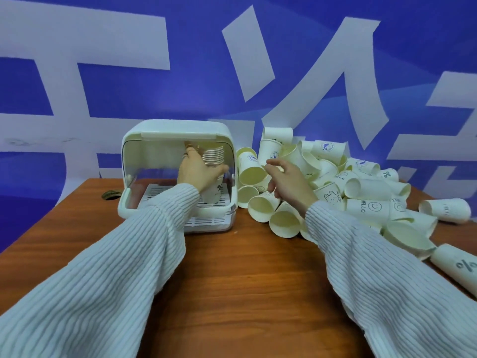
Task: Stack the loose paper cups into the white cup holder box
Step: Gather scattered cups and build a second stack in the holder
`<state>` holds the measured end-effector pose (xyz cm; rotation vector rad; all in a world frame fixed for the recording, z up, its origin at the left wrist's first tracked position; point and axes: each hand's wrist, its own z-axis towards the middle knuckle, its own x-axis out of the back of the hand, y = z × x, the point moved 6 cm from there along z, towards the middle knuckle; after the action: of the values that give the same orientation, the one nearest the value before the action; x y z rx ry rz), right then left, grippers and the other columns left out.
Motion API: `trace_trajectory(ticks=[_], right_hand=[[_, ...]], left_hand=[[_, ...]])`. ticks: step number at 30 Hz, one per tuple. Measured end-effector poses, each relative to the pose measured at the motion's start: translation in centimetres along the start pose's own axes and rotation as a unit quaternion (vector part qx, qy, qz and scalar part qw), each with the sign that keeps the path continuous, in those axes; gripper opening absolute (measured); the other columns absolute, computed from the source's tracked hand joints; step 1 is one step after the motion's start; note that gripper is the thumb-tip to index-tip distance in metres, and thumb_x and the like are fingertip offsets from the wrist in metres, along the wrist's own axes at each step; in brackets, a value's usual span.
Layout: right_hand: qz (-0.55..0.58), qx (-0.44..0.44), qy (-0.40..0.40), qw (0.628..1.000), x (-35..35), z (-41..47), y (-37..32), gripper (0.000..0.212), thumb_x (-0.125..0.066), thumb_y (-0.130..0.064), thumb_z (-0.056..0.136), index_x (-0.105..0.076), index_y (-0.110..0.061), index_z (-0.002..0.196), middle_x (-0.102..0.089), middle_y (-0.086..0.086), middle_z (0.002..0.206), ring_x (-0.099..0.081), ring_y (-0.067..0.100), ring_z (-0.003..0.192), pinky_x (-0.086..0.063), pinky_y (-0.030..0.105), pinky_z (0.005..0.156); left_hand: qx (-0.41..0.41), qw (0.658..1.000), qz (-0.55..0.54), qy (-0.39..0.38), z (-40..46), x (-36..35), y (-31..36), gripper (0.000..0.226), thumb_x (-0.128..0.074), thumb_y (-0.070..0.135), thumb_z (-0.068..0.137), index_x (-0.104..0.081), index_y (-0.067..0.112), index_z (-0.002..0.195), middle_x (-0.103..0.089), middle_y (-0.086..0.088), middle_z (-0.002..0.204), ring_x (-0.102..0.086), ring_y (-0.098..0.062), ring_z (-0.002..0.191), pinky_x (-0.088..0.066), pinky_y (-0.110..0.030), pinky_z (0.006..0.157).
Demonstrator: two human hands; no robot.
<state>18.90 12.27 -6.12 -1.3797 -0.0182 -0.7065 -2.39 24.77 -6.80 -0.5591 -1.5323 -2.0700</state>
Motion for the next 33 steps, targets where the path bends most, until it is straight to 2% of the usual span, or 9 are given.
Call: trace_trajectory(ticks=[4,9,11,13,16,21,25,30,33], right_hand=[[-0.216,0.076,-0.01,0.973,2.6,-1.0,0.4,0.026,-0.056,-0.026,0.092,-0.071,-0.031,0.112,-0.069,-0.007,0.086,-0.066,0.014,0.082,-0.055,0.037,0.078],[-0.606,0.199,-0.126,0.76,1.2,-2.9,1.9,0.038,-0.056,-0.042,0.093,-0.066,-0.036,0.129,-0.065,-0.005,0.124,-0.057,0.023,0.119,-0.04,0.044,0.103],[-0.64,0.216,-0.111,0.729,1.1,-3.4,2.3,0.032,-0.052,-0.036,0.098,-0.067,-0.034,0.126,-0.066,-0.004,0.121,-0.06,0.023,0.115,-0.039,0.043,0.101],[-0.618,0.228,-0.047,0.751,1.6,-3.7,1.6,0.029,-0.05,-0.029,0.098,-0.07,-0.03,0.119,-0.07,-0.004,0.111,-0.064,0.024,0.104,-0.044,0.04,0.092],[-0.431,0.199,0.058,0.878,3.7,-4.9,0.4,0.021,-0.056,-0.03,0.093,-0.074,-0.027,0.102,-0.073,-0.005,0.097,-0.067,0.024,0.092,-0.053,0.041,0.079],[-0.189,0.127,-0.049,0.972,4.2,-6.3,0.1,0.01,-0.068,-0.027,0.092,-0.076,-0.024,0.089,-0.074,-0.01,0.081,-0.068,0.006,0.075,-0.053,0.031,0.074],[-0.297,0.12,0.046,0.946,7.4,-6.1,1.0,0.023,-0.055,-0.036,0.097,-0.074,-0.032,0.109,-0.074,-0.015,0.103,-0.065,0.012,0.095,-0.051,0.035,0.082],[-0.552,0.169,-0.051,0.815,5.7,-6.4,3.6,0.035,-0.053,-0.033,0.098,-0.066,-0.033,0.131,-0.069,-0.004,0.121,-0.055,0.027,0.117,-0.045,0.041,0.09],[-0.584,0.2,-0.047,0.785,3.9,-6.2,3.9,0.036,-0.054,-0.034,0.098,-0.062,-0.031,0.133,-0.071,-0.004,0.121,-0.059,0.025,0.113,-0.043,0.04,0.09]], left_hand=[[-0.085,0.989,0.013,0.118,-3.9,1.7,1.6,0.062,-0.067,0.036,0.089,-0.044,0.01,0.14,-0.046,-0.014,0.142,-0.041,-0.035,0.133,-0.035,-0.046,0.108],[-0.267,0.951,0.015,0.155,-9.3,1.3,4.5,0.04,-0.059,0.02,0.084,-0.058,0.01,0.123,-0.057,-0.011,0.123,-0.046,-0.034,0.118,-0.04,-0.045,0.097],[-0.323,0.941,0.019,0.097,-11.2,0.0,5.5,0.041,-0.052,0.016,0.081,-0.06,0.01,0.12,-0.059,-0.01,0.119,-0.051,-0.033,0.113,-0.044,-0.047,0.096],[-0.349,0.937,-0.001,0.006,-13.2,-1.6,5.7,0.045,-0.046,0.013,0.076,-0.063,0.009,0.118,-0.06,-0.011,0.116,-0.055,-0.033,0.111,-0.047,-0.051,0.095],[-0.335,0.939,-0.008,-0.079,-15.5,-3.8,4.8,0.059,-0.056,0.016,0.078,-0.055,0.014,0.137,-0.055,-0.007,0.133,-0.05,-0.029,0.127,-0.044,-0.053,0.106],[-0.26,0.952,-0.042,-0.157,-17.1,-5.5,4.4,0.113,-0.079,0.03,0.078,-0.004,0.035,0.163,-0.043,-0.006,0.158,-0.046,-0.025,0.141,-0.041,-0.044,0.114],[-0.219,0.968,-0.051,-0.107,-16.9,-4.8,4.1,0.109,-0.082,0.031,0.082,-0.009,0.027,0.163,-0.044,-0.007,0.158,-0.046,-0.027,0.141,-0.041,-0.041,0.111],[-0.222,0.967,-0.05,-0.11,-17.0,-4.2,3.2,0.107,-0.082,0.036,0.083,-0.011,0.029,0.163,-0.04,-0.002,0.162,-0.043,-0.024,0.145,-0.039,-0.041,0.112],[-0.228,0.966,-0.052,-0.109,-17.3,-3.6,2.5,0.101,-0.081,0.04,0.084,-0.016,0.029,0.161,-0.039,-0.001,0.162,-0.042,-0.022,0.145,-0.038,-0.04,0.114]])
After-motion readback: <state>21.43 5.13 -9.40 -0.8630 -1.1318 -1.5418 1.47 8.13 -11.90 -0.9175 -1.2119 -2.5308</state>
